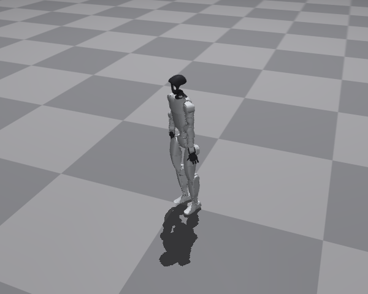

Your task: Upper body actions

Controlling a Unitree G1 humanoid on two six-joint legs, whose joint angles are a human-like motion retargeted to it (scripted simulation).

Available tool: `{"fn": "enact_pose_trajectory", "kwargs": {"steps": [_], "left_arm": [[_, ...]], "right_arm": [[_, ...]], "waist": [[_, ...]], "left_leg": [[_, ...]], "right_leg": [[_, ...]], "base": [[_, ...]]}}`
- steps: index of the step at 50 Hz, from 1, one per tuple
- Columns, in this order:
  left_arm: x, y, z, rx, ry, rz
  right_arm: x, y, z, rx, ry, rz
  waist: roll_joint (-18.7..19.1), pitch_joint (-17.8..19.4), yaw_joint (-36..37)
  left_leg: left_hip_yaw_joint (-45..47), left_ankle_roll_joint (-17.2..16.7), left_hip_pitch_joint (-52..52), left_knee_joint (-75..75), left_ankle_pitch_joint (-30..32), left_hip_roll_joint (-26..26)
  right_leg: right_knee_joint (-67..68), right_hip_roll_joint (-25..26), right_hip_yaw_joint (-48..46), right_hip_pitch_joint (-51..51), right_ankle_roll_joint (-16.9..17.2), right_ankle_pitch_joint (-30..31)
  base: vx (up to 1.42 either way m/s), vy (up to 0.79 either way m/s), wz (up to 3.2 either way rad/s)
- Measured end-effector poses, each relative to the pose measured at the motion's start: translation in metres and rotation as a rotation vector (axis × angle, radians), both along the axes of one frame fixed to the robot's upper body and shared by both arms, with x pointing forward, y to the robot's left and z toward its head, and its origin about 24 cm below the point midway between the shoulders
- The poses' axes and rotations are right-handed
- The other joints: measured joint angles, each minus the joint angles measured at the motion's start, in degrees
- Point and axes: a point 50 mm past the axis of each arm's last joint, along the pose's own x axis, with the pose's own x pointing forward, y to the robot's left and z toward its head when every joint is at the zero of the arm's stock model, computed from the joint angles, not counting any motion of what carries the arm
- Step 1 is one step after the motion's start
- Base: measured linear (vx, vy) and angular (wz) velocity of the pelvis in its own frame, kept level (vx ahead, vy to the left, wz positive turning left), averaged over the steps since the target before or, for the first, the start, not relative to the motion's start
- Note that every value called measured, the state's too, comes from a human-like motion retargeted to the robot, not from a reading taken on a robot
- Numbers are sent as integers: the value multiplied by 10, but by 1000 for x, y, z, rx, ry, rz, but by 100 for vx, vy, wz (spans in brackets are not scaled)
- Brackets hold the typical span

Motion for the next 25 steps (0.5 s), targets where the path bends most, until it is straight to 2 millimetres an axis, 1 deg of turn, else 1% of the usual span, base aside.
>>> {"fn": "enact_pose_trajectory", "kwargs": {"steps": [3, 5, 8, 10, 11, 13, 15, 16, 17, 18, 20, 22, 23, 25], "left_arm": [[-1, 10, 1, 13, 8, 12], [-3, 18, 2, 35, 17, 2], [0, 33, 5, 79, 26, -19], [2, 41, 6, 103, 31, -27], [3, 44, 7, 112, 27, -25], [7, 49, 8, 126, 8, -13], [13, 54, 9, 136, -21, 8], [19, 58, 10, 141, -42, 19], [24, 61, 12, 146, -63, 28], [31, 65, 13, 151, -85, 32], [46, 73, 18, 162, -128, 22], [68, 82, 26, 181, -162, -23], [82, 84, 30, 194, -180, -47], [119, 73, 40, 203, -263, -106]], "right_arm": [[15, 1, 1, -11, -48, 90], [23, 2, 1, -11, -74, 148], [31, 2, 2, -13, -106, 211], [30, 0, 2, -23, -105, 228], [27, -2, 2, -28, -97, 228], [24, -4, 2, -35, -80, 224], [22, -5, 2, -33, -68, 213], [24, -4, 2, -27, -69, 204], [26, -3, 2, -21, -73, 193], [29, -2, 2, -11, -79, 179], [34, 0, 3, -1, -106, 144], [41, 0, 4, -10, -148, 88], [45, -2, 4, -21, -170, 56], [63, -12, 9, -49, -245, -20]], "waist": [[2, 9, -1], [3, 17, -10], [6, 23, -20], [5, 20, -9], [2, 20, 3], [-6, 22, 32], [-18, 30, 53], [-28, 38, 56], [-35, 47, 57], [-40, 57, 56], [-49, 76, 50], [-59, 103, 45], [-56, 123, 53], [-35, 161, 84]], "left_leg": [[15, 1, -5, -2, 2, 15], [16, 1, -4, -3, 5, 23], [8, -4, -10, -1, 9, 37], [14, -7, -13, 0, 8, 46], [21, -9, -13, 1, 8, 49], [42, -13, -12, 3, 6, 55], [59, -18, -10, 5, 7, 56], [62, -21, -11, 7, 7, 52], [63, -24, -12, 9, 9, 49], [59, -27, -13, 12, 11, 49], [46, -34, -24, 19, 18, 49], [24, -41, -40, 30, 27, 41], [16, -45, -47, 37, 31, 45], [2, -60, -78, 54, 37, 63]], "right_leg": [[26, 14, 75, -25, 4, 6], [35, 17, 108, -27, 7, 1], [30, -13, 47, -21, -1, -7], [17, -39, -9, -14, -5, 8], [9, -52, -29, -10, -3, 25], [-2, -75, -52, -3, 4, 61], [-8, -98, -63, 2, 30, 87], [-10, -108, -65, 6, 61, 84], [-12, -114, -64, 9, 80, 75], [-13, -109, -57, 12, 76, 54], [-23, -105, -81, 17, 64, 19], [-38, -109, -116, 26, 65, 26], [-36, -110, -101, 24, 64, 30], [-24, -126, -111, -3, 74, 42]], "base": [[-16, -4, -47], [-11, -7, -9], [-5, -12, 9], [3, -14, -31], [6, -16, -61], [8, -20, -83], [1, -20, -64], [0, -22, -24], [6, -28, 8], [6, -27, 31], [0, -21, 66], [4, -17, 94], [-3, -12, 67], [-33, -5, 38]]}}
